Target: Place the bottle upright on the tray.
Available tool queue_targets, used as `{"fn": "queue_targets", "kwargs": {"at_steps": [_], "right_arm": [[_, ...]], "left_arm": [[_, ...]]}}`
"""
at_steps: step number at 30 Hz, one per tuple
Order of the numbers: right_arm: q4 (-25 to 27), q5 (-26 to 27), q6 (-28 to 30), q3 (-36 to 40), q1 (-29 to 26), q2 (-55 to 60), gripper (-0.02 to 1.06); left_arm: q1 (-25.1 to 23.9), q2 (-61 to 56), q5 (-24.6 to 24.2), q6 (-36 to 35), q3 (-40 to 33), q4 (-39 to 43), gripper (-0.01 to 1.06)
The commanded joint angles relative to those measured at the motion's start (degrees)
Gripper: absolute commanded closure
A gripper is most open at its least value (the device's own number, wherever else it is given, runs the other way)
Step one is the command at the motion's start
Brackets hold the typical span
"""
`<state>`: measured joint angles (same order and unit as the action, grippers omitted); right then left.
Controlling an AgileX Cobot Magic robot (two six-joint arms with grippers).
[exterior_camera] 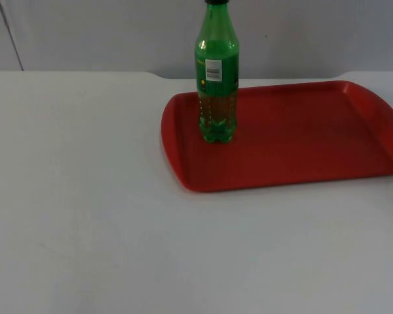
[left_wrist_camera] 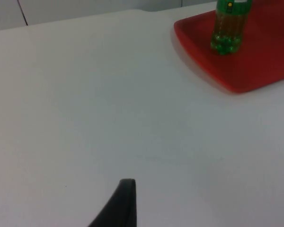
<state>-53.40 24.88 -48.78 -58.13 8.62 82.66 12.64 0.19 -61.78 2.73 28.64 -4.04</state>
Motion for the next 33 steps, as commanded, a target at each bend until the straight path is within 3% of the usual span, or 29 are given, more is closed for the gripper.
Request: {"fn": "queue_targets", "kwargs": {"at_steps": [1,4,7,9,10,11,14,17,20,24,26,33], "right_arm": [[4.6,5.0,6.2,-0.1,-1.7,1.5,1.05],[12.9,5.9,13.3,-0.1,-2.2,5.7,1.05],[18.6,7.2,14.2,-0.1,-2.2,7.9,1.05],[22.0,12.7,18.8,-0.1,-2.2,10.3,1.05],[22.0,18.4,24.1,-0.1,-2.2,12.2,1.05],[22.0,18.4,24.1,-0.1,-2.2,12.2,1.05],[22.2,27.7,31.6,-0.1,-2.2,15.7,1.05],[22.5,33.2,34.0,-0.1,-2.2,18.5,1.05],[27.6,39.5,38.3,-0.1,-2.2,22.5,1.05],[33.7,44.8,38.5,-0.1,-2.2,26.3,1.05],[35.7,45.1,38.5,-0.1,-2.2,28.5,1.05],[35.6,45.1,38.5,-1.7,-2.1,32.6,1.05]], "left_arm": [[0.0,-0.2,0.2,0.0,-0.3,0.2,0.00],[0.0,-0.2,0.2,0.0,-0.3,0.2,0.00],[0.0,-0.2,0.2,0.0,-0.3,0.2,0.00],[0.0,-0.2,0.2,0.0,-0.3,0.3,0.00],[0.0,-0.2,0.2,0.0,-0.3,0.3,0.00],[0.0,-0.2,0.2,0.0,-0.3,0.3,0.00],[0.0,-0.2,0.2,0.0,-0.3,0.3,0.00],[0.0,-0.2,0.2,0.0,-0.3,0.3,0.00],[0.0,-0.2,0.2,0.0,-0.3,0.3,0.00],[0.0,-0.2,0.2,0.0,-0.3,0.3,0.00],[0.0,-0.2,0.2,0.0,-0.3,0.3,0.00],[0.0,-0.2,0.2,0.0,-0.3,0.3,0.00]]}}
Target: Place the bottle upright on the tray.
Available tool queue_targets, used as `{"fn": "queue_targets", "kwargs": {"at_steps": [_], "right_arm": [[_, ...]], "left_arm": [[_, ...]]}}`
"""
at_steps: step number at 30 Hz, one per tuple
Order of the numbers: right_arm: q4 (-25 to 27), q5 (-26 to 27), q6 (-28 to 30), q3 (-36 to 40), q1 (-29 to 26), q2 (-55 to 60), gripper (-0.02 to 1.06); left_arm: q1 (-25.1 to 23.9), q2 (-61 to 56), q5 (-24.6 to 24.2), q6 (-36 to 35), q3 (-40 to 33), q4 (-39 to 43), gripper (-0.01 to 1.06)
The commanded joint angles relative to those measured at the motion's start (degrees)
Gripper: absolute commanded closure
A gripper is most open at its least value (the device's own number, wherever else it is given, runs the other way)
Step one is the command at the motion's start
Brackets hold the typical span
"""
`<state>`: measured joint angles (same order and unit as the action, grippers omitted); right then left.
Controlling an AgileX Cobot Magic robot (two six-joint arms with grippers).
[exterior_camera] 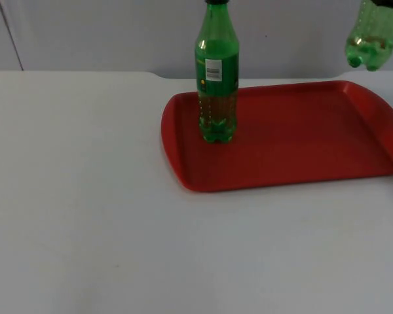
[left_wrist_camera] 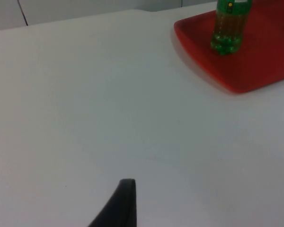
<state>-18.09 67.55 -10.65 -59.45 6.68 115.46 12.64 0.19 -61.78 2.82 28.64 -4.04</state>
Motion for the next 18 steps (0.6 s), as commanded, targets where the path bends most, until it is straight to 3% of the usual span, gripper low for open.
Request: {"fn": "queue_targets", "kwargs": {"at_steps": [1,2,5,7,12,18], "right_arm": [[0.3,2.4,0.4,-1.3,-0.1,0.6,1.05],[0.3,2.4,0.2,-2.5,-0.1,1.0,1.05],[0.3,-8.3,-4.5,-5.1,0.0,1.3,1.05],[0.3,-8.9,-4.1,-5.5,0.0,1.6,1.05],[0.3,-1.9,-4.1,-6.4,0.1,3.3,1.05],[0.3,0.0,-1.1,-9.4,1.9,8.7,1.05]], "left_arm": [[0.0,-0.2,0.2,-0.1,-0.3,0.3,0.00],[0.0,-0.2,0.2,-0.1,-0.3,0.3,0.00],[0.0,-0.2,0.2,-0.1,-0.3,0.3,0.00],[0.0,-0.2,0.2,-0.1,-0.3,0.3,0.00],[0.0,-0.2,0.2,-0.1,-0.3,0.3,0.00],[0.0,-0.2,0.2,-0.1,-0.3,0.4,0.00]]}}
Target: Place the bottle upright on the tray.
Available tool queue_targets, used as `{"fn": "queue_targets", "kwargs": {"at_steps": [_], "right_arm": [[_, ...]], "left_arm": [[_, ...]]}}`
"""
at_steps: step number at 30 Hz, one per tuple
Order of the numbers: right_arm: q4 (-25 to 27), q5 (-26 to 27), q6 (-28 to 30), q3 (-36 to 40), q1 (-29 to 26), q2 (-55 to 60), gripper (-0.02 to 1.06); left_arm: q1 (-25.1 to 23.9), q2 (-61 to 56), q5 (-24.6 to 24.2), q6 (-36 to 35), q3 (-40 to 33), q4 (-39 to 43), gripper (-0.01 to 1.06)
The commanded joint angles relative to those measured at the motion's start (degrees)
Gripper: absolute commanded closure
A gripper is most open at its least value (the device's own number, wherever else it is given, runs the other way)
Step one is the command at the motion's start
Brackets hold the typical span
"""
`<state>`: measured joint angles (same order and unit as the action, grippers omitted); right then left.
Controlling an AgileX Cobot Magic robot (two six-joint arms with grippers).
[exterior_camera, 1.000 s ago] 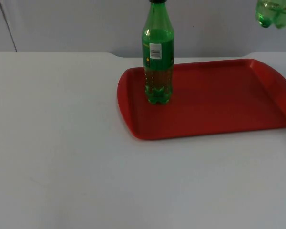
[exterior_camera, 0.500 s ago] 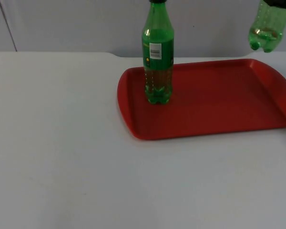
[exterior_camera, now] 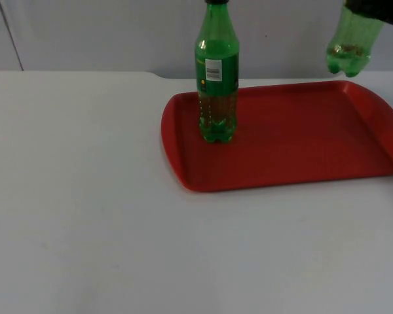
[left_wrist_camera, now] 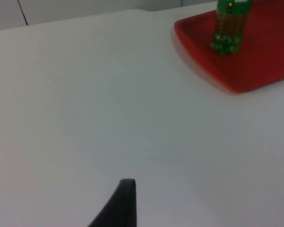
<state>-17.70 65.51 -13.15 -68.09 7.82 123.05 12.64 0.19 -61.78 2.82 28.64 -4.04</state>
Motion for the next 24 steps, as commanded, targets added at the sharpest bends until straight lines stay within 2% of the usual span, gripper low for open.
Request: {"fn": "queue_targets", "kwargs": {"at_steps": [1,3,9,24], "right_arm": [[-0.1,3.0,2.8,-1.4,1.1,2.2,1.05],[-0.2,4.5,5.2,-2.6,2.1,5.0,1.05],[0.0,4.5,6.2,-4.7,3.2,9.7,1.05],[2.9,4.5,6.6,-6.2,3.3,14.9,1.05]], "left_arm": [[0.0,-0.2,0.2,-0.1,-0.3,0.4,0.00],[0.0,-0.2,0.2,-0.1,-0.3,0.4,0.00],[0.0,-0.2,0.2,-0.1,-0.3,0.4,0.00],[0.0,-0.2,0.2,-0.1,-0.3,0.4,0.00]]}}
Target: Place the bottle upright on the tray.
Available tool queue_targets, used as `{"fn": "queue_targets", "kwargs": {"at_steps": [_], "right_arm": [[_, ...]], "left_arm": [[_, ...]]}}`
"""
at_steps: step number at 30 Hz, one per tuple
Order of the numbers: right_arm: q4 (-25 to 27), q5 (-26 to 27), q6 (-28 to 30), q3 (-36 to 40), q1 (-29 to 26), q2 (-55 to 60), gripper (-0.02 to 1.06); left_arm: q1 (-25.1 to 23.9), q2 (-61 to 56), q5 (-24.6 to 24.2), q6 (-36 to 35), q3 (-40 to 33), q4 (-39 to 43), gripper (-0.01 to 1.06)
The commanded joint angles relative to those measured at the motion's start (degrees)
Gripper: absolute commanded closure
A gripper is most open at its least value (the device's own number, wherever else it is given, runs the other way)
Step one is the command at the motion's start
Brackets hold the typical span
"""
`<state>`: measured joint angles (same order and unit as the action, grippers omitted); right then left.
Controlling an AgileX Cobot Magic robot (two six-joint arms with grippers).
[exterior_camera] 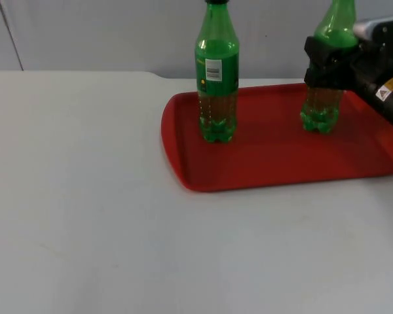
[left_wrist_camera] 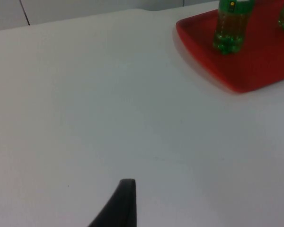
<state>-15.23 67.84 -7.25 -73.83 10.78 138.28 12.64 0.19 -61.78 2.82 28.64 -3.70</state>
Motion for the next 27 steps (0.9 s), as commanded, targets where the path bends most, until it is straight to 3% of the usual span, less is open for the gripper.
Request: {"fn": "queue_targets", "kwargs": {"at_steps": [1,9,10,13,14,17,19,22,27], "right_arm": [[0.4,2.1,0.7,-0.5,0.3,-0.2,1.05],[-1.6,2.1,0.7,-0.5,0.3,0.3,0.98],[-1.8,2.1,0.7,-0.5,0.3,0.3,0.93],[-2.5,2.1,0.7,-0.5,0.3,0.3,0.64],[-2.5,2.1,0.7,-0.5,0.3,0.3,0.64],[-1.9,2.1,0.7,-0.5,0.3,0.3,0.38],[-0.1,2.1,0.7,-0.5,0.3,0.3,0.28],[2.1,2.1,0.7,-0.5,0.3,0.3,0.23],[4.7,2.1,0.4,-0.5,0.3,0.3,0.22]], "left_arm": [[0.0,-0.2,0.2,-0.1,-0.3,0.1,0.00],[0.0,-0.2,0.2,-0.1,-0.3,0.1,0.00],[0.0,-0.2,0.2,-0.1,-0.3,0.1,0.00],[0.0,-0.2,0.2,-0.1,-0.3,0.1,0.00],[0.0,-0.2,0.2,-0.1,-0.3,0.1,0.00],[0.0,-0.2,0.2,-0.1,-0.3,0.1,0.00],[0.0,-0.2,0.2,-0.1,-0.3,0.1,0.00],[0.0,-0.2,0.2,-0.1,-0.3,0.1,0.00],[0.0,-0.2,0.2,-0.1,-0.3,0.1,0.00]]}}
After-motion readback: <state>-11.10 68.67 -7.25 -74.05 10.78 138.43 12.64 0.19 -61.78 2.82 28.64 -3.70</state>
